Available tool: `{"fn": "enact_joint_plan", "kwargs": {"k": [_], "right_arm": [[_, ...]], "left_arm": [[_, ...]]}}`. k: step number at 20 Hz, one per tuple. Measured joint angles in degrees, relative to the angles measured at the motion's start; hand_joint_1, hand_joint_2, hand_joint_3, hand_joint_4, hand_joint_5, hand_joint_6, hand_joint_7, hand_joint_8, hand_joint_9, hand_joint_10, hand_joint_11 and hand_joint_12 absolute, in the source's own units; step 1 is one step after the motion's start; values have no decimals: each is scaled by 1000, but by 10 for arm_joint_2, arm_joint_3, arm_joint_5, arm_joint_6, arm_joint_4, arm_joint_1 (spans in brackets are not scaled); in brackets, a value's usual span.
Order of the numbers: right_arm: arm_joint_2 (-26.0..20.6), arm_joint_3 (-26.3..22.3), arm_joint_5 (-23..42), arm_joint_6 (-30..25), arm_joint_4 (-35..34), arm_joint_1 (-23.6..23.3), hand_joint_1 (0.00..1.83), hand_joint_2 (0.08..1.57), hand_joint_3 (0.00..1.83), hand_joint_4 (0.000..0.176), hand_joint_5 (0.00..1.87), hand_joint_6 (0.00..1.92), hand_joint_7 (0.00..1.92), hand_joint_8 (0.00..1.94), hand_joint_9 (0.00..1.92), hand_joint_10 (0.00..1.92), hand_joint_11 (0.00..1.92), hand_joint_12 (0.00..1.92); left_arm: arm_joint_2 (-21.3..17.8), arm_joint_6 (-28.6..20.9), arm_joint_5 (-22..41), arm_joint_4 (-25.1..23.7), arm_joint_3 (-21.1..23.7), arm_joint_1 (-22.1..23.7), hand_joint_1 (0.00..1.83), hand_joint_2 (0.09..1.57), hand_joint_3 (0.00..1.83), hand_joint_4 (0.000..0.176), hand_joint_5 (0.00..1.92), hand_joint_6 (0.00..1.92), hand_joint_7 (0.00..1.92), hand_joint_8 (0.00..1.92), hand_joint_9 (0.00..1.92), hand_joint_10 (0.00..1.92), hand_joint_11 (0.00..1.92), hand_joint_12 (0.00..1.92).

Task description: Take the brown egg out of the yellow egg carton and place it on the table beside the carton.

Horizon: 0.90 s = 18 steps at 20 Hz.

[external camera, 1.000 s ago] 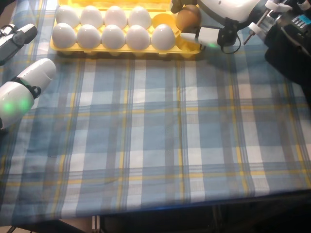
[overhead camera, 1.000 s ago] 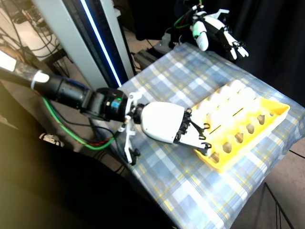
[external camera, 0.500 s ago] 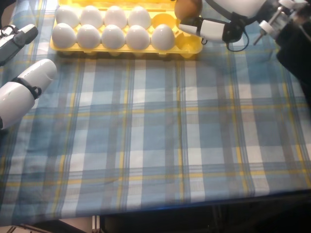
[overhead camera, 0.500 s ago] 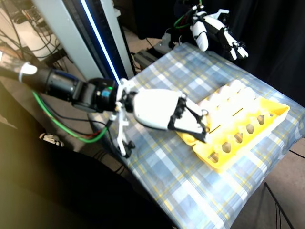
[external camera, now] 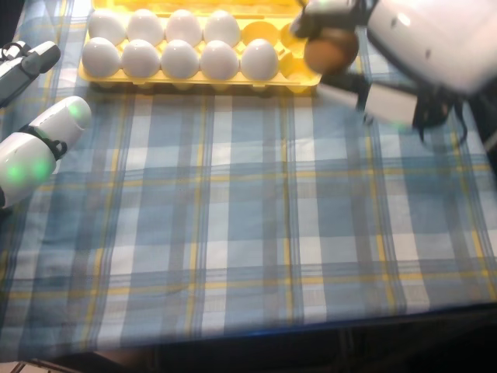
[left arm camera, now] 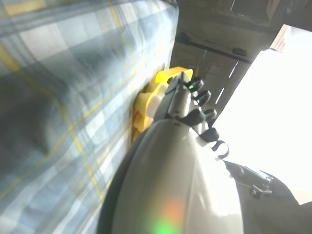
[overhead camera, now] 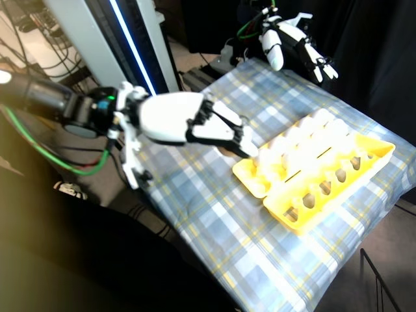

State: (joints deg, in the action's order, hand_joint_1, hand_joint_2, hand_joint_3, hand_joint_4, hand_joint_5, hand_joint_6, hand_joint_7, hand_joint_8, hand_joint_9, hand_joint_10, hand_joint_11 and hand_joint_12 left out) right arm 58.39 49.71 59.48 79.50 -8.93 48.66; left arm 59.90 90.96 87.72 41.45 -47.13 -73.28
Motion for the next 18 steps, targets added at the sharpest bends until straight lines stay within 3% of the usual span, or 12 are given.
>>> {"fn": "enact_joint_plan", "kwargs": {"k": [1,2,3,4,6,7,9,14,15,16,17,18], "right_arm": [[0,-7,7,0,7,7,983,1156,0,160,881,1127,1036,3,725,1,90,639],[0,-12,7,0,10,12,972,1163,2,171,866,1149,1017,2,718,0,76,625],[1,-16,7,0,13,19,982,1164,1,147,866,1150,1014,1,720,1,76,624],[3,-17,10,0,10,24,1005,1159,0,106,882,1128,1029,1,721,1,93,592],[16,-14,16,-3,-5,38,974,1171,1,148,854,1169,1028,2,721,0,122,580],[24,-9,13,-14,-4,47,956,1190,2,150,817,1225,1038,2,706,1,114,584],[38,1,-2,-29,-9,52,929,1206,4,174,784,1271,1030,2,680,3,101,559],[50,16,-20,-39,-16,52,881,1246,3,176,713,1374,1022,2,654,0,78,582],[50,17,-20,-39,-15,52,734,1189,0,61,682,576,1006,3,633,4,60,585],[50,17,-20,-39,-15,52,734,1189,0,61,682,576,1006,3,633,4,60,585],[50,17,-21,-39,-16,52,679,1133,0,33,728,206,942,0,598,2,52,588],[50,17,-20,-40,-16,52,620,1061,0,22,687,15,821,0,529,0,61,611]], "left_arm": [[0,0,0,-1,0,0,272,1214,0,42,375,2,147,2,6,2,0,0],[0,0,0,0,0,0,270,1214,0,44,372,0,146,1,8,3,0,0],[0,0,0,0,0,0,270,1214,0,47,371,0,147,2,10,3,0,0],[0,0,0,2,0,0,272,1216,0,51,369,0,146,1,5,1,0,0],[0,0,-1,1,1,0,275,1215,0,56,365,0,140,0,2,0,0,0],[0,0,-2,-1,1,0,288,1216,0,44,372,2,145,2,8,2,0,0],[0,0,-2,2,1,0,257,1219,1,51,362,0,136,0,1,0,0,0],[0,-4,-3,1,1,0,259,1216,0,44,368,2,139,2,7,2,0,0],[0,-4,-3,1,1,0,265,1217,1,45,365,0,138,1,3,0,0,0],[0,-4,-3,1,1,0,265,1217,1,45,365,0,138,1,3,0,0,0],[0,-4,-3,2,1,0,278,1219,1,42,365,0,140,1,0,0,0,0],[0,-4,-3,2,1,0,248,1218,1,46,358,0,132,0,0,0,0,0]]}}
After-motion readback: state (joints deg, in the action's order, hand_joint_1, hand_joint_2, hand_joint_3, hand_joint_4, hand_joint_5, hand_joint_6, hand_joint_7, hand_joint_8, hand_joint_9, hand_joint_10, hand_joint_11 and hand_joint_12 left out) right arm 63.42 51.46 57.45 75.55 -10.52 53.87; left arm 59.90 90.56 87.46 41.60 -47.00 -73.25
